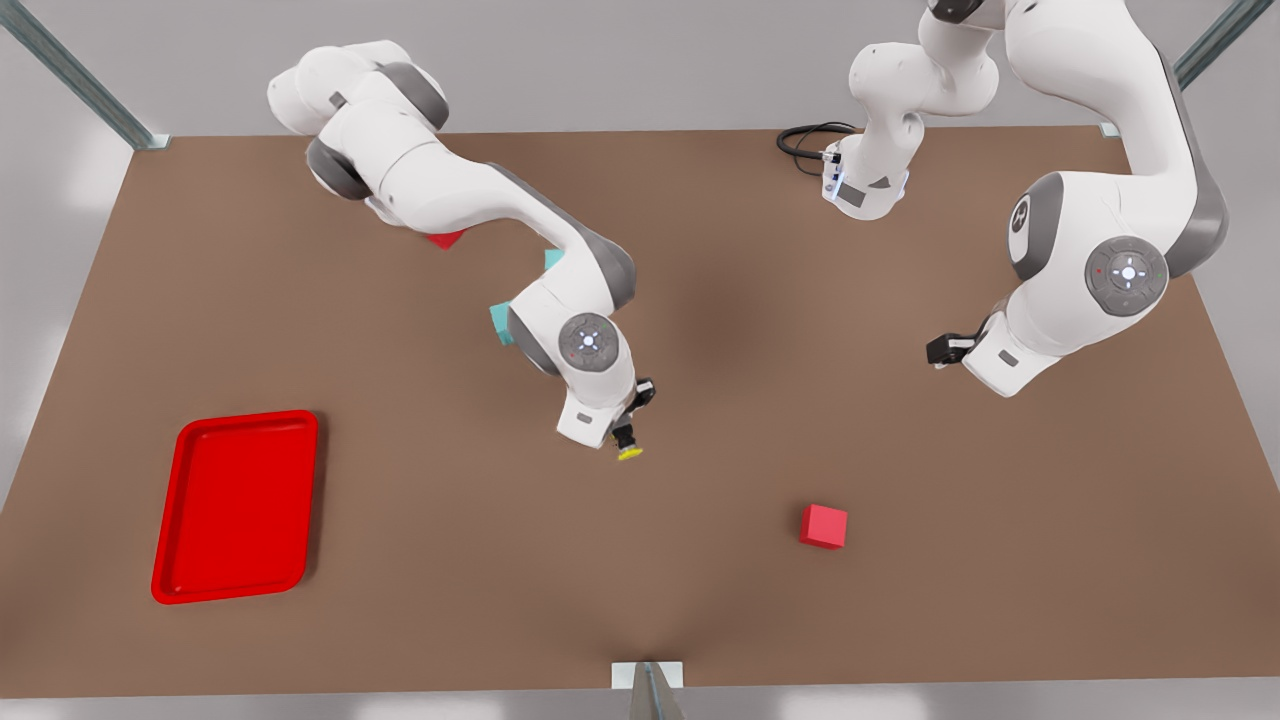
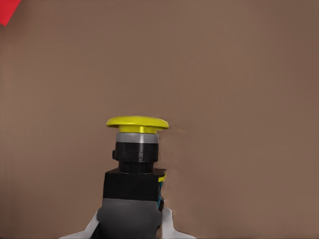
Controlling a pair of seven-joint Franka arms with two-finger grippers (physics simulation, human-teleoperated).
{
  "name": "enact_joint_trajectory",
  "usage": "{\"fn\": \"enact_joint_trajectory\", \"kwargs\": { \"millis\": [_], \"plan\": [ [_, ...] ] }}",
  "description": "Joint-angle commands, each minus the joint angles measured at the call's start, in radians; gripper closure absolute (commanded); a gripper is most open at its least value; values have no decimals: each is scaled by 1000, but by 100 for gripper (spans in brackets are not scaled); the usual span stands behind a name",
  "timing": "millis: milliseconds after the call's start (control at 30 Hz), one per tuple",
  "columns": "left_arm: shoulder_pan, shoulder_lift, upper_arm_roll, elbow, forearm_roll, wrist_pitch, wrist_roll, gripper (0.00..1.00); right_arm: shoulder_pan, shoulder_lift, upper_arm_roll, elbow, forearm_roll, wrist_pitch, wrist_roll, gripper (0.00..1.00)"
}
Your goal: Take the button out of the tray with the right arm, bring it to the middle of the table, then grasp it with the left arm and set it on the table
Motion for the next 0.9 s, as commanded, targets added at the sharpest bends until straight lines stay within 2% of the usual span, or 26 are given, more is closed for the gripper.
{"fn": "enact_joint_trajectory", "kwargs": {
  "millis": [0,100,133,200,467,500,533,567,600,700,767,833,867],
  "plan": [
    [0,-1,0,0,1,0,-1,0,36,28,-29,17,104,104,787,60],
    [0,1,0,0,1,0,-1,0,87,80,-30,20,104,224,856,60],
    [0,1,0,0,2,0,-1,0,123,100,-67,31,104,236,869,60],
    [0,1,0,0,2,0,-1,0,159,169,-78,71,104,288,891,59],
    [-25,7,2,0,2,5,-2,0,203,245,-102,85,104,348,854,53],
    [-25,7,2,0,2,5,-2,0,203,246,-102,85,104,348,853,48],
    [-25,7,2,0,2,5,-2,0,202,248,-104,85,104,350,846,39],
    [-25,7,2,0,2,5,-2,0,203,248,-121,85,102,380,833,14],
    [-25,7,2,0,2,5,-2,0,205,248,-134,83,101,414,831,0],
    [-25,8,2,0,2,5,-2,0,190,203,-162,73,98,419,711,0],
    [-25,8,2,0,2,6,-2,0,144,67,-151,54,98,207,655,0],
    [-49,22,0,11,-2,6,-59,0,61,-94,-151,57,105,-32,404,0],
    [-103,96,0,83,-10,6,-379,0,-8,-183,-151,56,102,-121,219,0]
  ]
}}
